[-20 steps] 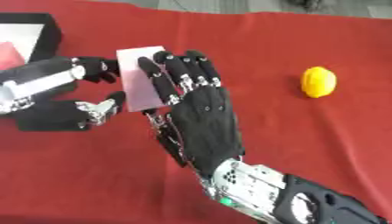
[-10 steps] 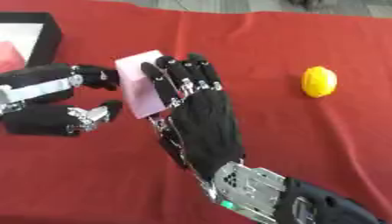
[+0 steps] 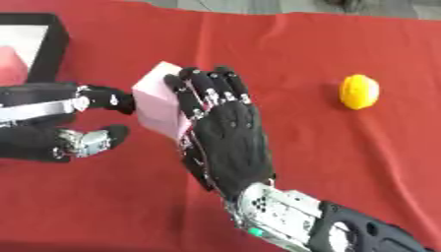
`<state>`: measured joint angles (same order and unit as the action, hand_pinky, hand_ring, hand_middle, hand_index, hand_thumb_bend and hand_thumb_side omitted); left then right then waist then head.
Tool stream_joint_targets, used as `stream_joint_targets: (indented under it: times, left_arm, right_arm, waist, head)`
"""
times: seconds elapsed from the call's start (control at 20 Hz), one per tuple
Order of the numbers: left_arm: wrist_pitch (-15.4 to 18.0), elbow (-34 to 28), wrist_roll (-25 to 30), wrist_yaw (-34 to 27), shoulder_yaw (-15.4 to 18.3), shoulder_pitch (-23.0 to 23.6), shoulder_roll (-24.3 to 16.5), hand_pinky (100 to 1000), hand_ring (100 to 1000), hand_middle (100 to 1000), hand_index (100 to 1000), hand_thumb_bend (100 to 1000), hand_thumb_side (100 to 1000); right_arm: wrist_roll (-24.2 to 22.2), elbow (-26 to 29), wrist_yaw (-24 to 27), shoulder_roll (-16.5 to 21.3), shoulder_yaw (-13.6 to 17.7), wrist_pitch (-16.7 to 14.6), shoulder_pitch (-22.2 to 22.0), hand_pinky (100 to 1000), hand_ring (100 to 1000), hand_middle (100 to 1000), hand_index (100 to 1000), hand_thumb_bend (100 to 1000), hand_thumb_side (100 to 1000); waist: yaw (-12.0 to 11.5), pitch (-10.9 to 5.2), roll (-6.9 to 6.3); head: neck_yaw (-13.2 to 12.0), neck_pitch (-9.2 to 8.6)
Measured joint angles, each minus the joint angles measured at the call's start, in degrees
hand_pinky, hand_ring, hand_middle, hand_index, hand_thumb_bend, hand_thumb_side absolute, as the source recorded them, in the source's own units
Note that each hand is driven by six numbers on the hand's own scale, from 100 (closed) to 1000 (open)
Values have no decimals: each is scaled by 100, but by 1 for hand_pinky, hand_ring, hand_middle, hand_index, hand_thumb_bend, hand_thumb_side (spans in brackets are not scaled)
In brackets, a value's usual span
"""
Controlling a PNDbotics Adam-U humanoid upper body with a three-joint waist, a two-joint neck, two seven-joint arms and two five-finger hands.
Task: Pick up the objects with one hand, pass them to the other hand, and then place them into the box on the other side of the table.
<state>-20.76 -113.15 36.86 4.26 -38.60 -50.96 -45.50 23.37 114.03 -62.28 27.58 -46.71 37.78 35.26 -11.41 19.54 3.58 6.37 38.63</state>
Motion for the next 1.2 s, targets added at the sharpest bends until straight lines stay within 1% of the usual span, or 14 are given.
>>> stream_joint_targets:
  times: [0.1,0.15,0.2,0.55,0.65,0.95,1.1,1.2]
  left_arm:
    - [-85,-3,40,100,-3,-30,9,977,927,895,984,100,1000]
    - [-148,-5,44,162,-6,-44,19,979,927,895,984,100,1000]
    - [-213,-7,36,221,-9,-48,45,978,928,896,985,100,1000]
    - [-607,-45,-126,579,-77,-126,149,983,930,898,992,100,1000]
    - [-693,-45,-135,656,-94,-155,173,982,930,897,992,100,1000]
    - [-811,-43,-142,803,-147,-209,214,982,932,899,996,100,1000]
    - [-823,-40,-138,846,-152,-223,239,986,935,901,999,102,1000]
    - [-800,-36,-119,846,-160,-235,250,990,938,902,1000,119,1000]
  right_arm:
    - [18,-15,0,0,-2,-37,4,738,624,451,598,213,100]
    - [35,-29,1,-1,-2,-60,8,730,623,450,597,191,100]
    - [55,-37,3,-1,-2,-89,12,725,622,450,597,207,100]
    - [243,-91,56,-1,7,-334,58,681,604,452,608,194,100]
    - [273,-104,62,-1,8,-421,70,679,599,450,611,203,100]
    - [301,-108,110,39,25,-618,102,674,591,462,614,210,100]
    - [303,-108,126,41,32,-670,103,675,583,462,615,211,100]
    - [301,-108,137,44,39,-703,103,665,574,461,615,207,100]
  waist:
    - [0,2,0]
    - [1,2,0]
    - [1,3,0]
    - [7,10,-1]
    - [8,10,-1]
    - [9,10,-1]
    - [9,10,-1]
    - [9,10,-1]
  head:
    - [0,0]
    - [0,0]
    - [0,0]
    - [-22,0]
    - [-22,0]
    - [-35,0]
    - [-43,0]
    - [-49,0]
